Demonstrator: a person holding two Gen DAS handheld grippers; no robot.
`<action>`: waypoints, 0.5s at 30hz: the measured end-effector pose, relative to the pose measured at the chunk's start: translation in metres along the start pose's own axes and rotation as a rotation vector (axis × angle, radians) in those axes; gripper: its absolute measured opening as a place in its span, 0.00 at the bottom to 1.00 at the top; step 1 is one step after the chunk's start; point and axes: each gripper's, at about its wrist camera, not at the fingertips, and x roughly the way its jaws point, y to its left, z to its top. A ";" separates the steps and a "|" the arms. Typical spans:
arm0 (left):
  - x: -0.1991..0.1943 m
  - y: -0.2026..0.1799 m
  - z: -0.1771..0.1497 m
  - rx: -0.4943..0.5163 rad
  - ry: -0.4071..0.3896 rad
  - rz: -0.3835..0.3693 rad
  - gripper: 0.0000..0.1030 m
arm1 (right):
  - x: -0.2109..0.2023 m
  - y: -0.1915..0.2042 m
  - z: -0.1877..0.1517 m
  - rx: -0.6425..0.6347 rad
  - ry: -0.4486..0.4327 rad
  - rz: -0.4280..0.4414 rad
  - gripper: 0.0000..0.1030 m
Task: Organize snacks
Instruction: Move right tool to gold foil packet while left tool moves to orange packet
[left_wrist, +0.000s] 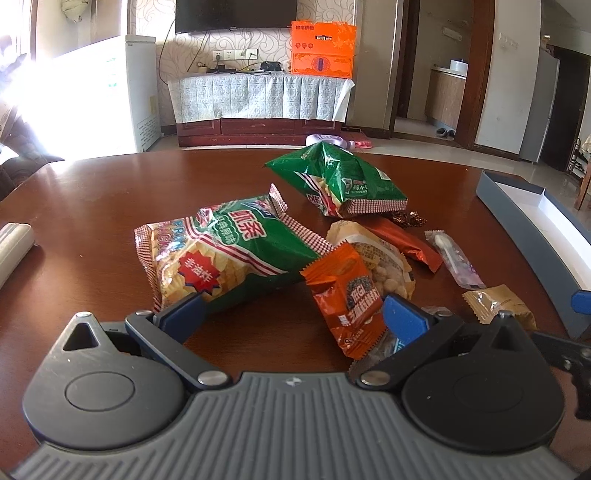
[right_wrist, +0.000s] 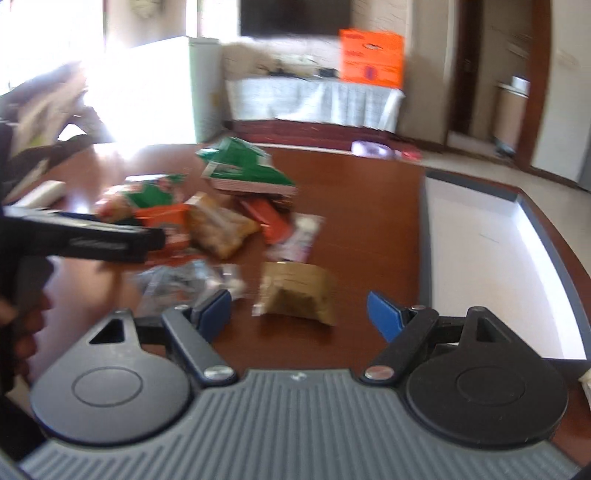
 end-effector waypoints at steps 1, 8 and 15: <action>0.001 -0.001 0.000 0.001 0.003 -0.004 1.00 | 0.003 -0.001 0.001 0.014 0.001 0.005 0.80; 0.010 -0.011 -0.002 0.052 0.013 -0.019 1.00 | 0.037 0.003 0.008 0.029 0.033 -0.005 0.71; 0.028 -0.007 0.004 0.001 0.036 -0.056 1.00 | 0.055 0.004 0.007 0.032 0.073 0.012 0.64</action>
